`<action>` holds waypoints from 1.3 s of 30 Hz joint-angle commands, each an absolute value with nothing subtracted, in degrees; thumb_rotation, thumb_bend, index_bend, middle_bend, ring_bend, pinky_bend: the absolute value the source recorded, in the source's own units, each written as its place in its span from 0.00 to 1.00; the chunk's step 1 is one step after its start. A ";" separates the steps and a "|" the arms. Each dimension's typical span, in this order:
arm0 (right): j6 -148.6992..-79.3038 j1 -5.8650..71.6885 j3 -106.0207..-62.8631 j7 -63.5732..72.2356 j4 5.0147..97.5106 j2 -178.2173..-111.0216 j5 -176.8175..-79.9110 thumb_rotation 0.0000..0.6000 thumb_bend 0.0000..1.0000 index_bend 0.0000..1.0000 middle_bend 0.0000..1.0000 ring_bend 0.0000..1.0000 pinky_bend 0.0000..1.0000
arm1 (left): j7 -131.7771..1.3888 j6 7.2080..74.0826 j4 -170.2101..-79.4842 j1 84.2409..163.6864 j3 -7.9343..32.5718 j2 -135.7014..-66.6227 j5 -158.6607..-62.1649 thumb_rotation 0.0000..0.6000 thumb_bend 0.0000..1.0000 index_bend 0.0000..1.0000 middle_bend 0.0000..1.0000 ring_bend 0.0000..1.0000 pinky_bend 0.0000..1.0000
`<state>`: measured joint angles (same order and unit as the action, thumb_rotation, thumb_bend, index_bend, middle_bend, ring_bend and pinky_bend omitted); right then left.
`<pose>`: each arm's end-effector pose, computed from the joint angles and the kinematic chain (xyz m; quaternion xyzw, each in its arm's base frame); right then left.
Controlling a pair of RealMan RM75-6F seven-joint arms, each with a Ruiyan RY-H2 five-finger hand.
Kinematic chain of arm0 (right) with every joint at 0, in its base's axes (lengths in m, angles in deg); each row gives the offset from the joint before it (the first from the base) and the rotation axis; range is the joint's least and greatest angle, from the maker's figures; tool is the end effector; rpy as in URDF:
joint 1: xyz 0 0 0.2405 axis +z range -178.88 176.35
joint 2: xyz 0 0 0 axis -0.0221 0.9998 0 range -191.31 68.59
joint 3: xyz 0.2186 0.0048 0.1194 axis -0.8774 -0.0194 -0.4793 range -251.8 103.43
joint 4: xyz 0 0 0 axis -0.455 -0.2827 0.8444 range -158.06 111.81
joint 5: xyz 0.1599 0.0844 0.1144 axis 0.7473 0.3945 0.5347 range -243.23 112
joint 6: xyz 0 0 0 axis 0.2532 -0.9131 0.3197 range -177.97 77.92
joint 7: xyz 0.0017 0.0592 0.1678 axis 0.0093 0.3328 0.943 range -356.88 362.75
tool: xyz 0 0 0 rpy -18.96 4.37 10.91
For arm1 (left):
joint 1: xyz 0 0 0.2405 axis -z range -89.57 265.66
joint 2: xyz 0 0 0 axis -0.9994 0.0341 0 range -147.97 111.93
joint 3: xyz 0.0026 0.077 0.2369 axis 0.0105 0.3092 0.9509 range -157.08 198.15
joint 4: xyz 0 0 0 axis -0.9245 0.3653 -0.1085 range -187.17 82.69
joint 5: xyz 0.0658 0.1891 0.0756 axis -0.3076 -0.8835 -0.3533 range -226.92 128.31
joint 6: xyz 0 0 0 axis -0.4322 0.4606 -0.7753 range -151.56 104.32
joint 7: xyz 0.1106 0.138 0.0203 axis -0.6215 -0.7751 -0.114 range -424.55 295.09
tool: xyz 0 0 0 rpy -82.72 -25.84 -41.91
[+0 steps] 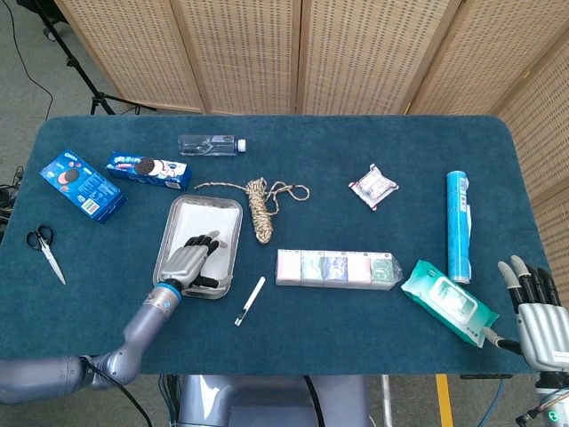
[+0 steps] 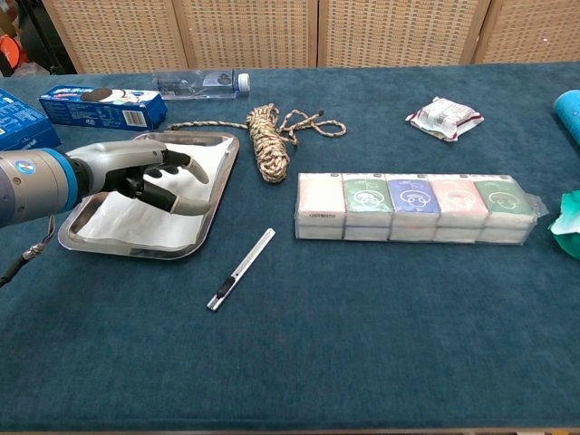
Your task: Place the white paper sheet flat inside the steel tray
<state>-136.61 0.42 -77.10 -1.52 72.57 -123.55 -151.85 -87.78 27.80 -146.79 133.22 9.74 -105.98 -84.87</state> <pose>-0.3056 -0.1975 0.1613 0.5908 -0.3792 0.3664 0.6106 -0.1440 0.3462 -0.0593 -0.6722 -0.5701 -0.2966 0.3675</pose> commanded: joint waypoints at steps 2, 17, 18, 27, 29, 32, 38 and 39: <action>-136.71 0.37 -77.12 -1.40 72.53 -123.52 -151.89 1.00 0.00 0.00 0.00 0.00 0.00 | -88.16 28.54 -146.73 133.57 10.39 -106.20 -84.33 0.54 0.25 0.20 0.00 0.00 0.00; -136.77 0.35 -77.12 -1.45 72.49 -123.59 -152.01 1.00 0.00 0.00 0.00 0.00 0.00 | -88.44 29.74 -146.62 133.97 12.09 -106.37 -82.75 0.54 0.24 0.20 0.00 0.00 0.00; -136.75 0.35 -77.11 -1.44 72.51 -123.58 -152.01 1.00 0.00 0.00 0.00 0.00 0.00 | -88.41 29.75 -146.61 133.99 12.18 -106.37 -82.62 0.54 0.24 0.20 0.00 0.00 0.00; -136.84 0.32 -77.15 -1.35 72.46 -123.60 -152.03 1.00 0.00 0.00 0.00 0.00 0.00 | -88.22 30.47 -147.05 133.97 12.53 -106.13 -82.84 0.54 0.24 0.20 0.00 0.00 0.00; -136.88 0.31 -77.16 -1.38 72.44 -123.62 -152.05 1.00 0.00 0.00 0.00 0.00 0.00 | -88.13 30.74 -147.16 133.92 12.52 -106.08 -83.12 0.54 0.24 0.20 0.00 0.00 0.00; -136.91 0.31 -77.18 -1.36 72.41 -123.66 -152.05 1.00 0.00 0.00 0.00 0.00 0.00 | -87.89 31.03 -147.34 133.85 12.41 -105.99 -83.41 0.54 0.24 0.20 0.00 0.00 0.00; -137.01 0.30 -77.26 -1.39 72.33 -123.77 -152.03 1.00 0.00 0.00 0.00 0.00 0.00 | -85.62 32.42 -147.94 133.02 11.35 -105.86 -86.33 0.54 0.24 0.20 0.00 0.00 0.00; -136.99 0.30 -77.26 -1.39 72.33 -123.77 -152.01 1.00 0.00 0.00 0.00 0.00 0.00 | -85.08 32.73 -148.16 132.81 11.11 -105.74 -87.13 0.54 0.24 0.20 0.00 0.00 0.00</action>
